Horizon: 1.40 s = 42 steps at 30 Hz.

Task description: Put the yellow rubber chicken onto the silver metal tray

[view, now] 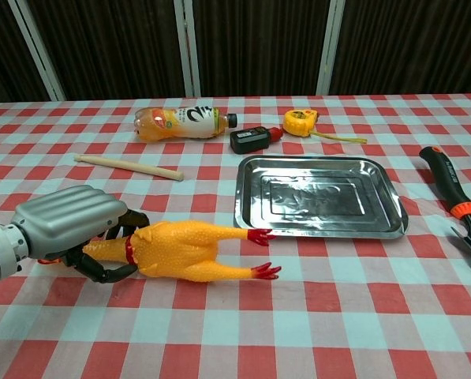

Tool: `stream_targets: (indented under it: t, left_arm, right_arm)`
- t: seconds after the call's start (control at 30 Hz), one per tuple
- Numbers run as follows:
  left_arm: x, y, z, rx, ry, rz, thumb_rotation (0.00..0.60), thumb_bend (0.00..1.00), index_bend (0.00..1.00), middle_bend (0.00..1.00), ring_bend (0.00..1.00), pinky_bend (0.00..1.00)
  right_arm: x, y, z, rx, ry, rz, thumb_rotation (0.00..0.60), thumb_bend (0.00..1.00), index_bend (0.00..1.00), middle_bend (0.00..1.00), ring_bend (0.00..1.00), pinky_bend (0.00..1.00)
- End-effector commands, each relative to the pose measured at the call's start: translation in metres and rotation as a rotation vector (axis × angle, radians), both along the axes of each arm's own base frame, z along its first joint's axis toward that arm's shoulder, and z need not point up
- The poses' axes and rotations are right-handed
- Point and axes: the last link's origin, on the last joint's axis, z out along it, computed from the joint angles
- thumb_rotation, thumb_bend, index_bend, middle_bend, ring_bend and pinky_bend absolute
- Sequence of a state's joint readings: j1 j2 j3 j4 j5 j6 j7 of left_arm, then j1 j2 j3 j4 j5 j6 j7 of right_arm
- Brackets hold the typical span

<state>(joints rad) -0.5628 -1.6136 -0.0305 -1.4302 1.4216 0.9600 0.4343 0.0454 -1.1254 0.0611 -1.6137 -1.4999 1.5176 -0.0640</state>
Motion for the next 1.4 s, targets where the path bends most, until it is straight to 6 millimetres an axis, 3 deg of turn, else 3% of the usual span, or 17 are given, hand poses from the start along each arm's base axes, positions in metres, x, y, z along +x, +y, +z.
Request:
stream_targets:
  t: [0.03, 0.4, 0.63, 0.97, 1.17, 1.4]
  left_arm:
    - [0.000, 0.001, -0.001, 0.004, -0.002, 0.002, 0.600, 0.44, 0.49, 0.59, 0.54, 0.62]
    - [0.020, 0.012, 0.019, 0.056, -0.166, -0.110, 0.600, 0.62, 0.57, 0.68, 0.61, 0.69]
    - [0.048, 0.031, 0.046, 0.103, -0.199, -0.240, 0.600, 0.65, 0.58, 0.68, 0.62, 0.70]
    - [0.118, 0.062, 0.078, 0.133, -0.055, -0.435, 0.600, 0.65, 0.59, 0.69, 0.63, 0.70]
    - [0.162, 0.069, 0.078, 0.083, -0.039, -0.452, 0.600, 0.65, 0.59, 0.70, 0.63, 0.70]
    - [0.202, 0.065, 0.078, 0.070, -0.014, -0.497, 0.600, 0.65, 0.59, 0.70, 0.63, 0.70]
  right_arm:
    - [0.000, 0.000, 0.000, 0.003, 0.000, 0.001, 0.600, 0.25, 0.00, 0.11, 0.08, 0.19]
    - [0.013, -0.003, 0.005, 0.017, -0.046, 0.065, 0.600, 0.25, 0.00, 0.11, 0.08, 0.19]
    - [0.032, -0.002, 0.016, 0.029, -0.149, 0.166, 0.600, 0.25, 0.00, 0.11, 0.09, 0.19]
    - [0.080, -0.024, 0.020, 0.236, -0.323, 0.325, 0.600, 0.25, 0.00, 0.11, 0.10, 0.21]
    - [0.114, -0.047, 0.013, 0.380, -0.400, 0.350, 0.600, 0.25, 0.00, 0.11, 0.10, 0.21]
    - [0.139, -0.070, 0.005, 0.484, -0.440, 0.321, 0.600, 0.25, 0.00, 0.11, 0.09, 0.21]
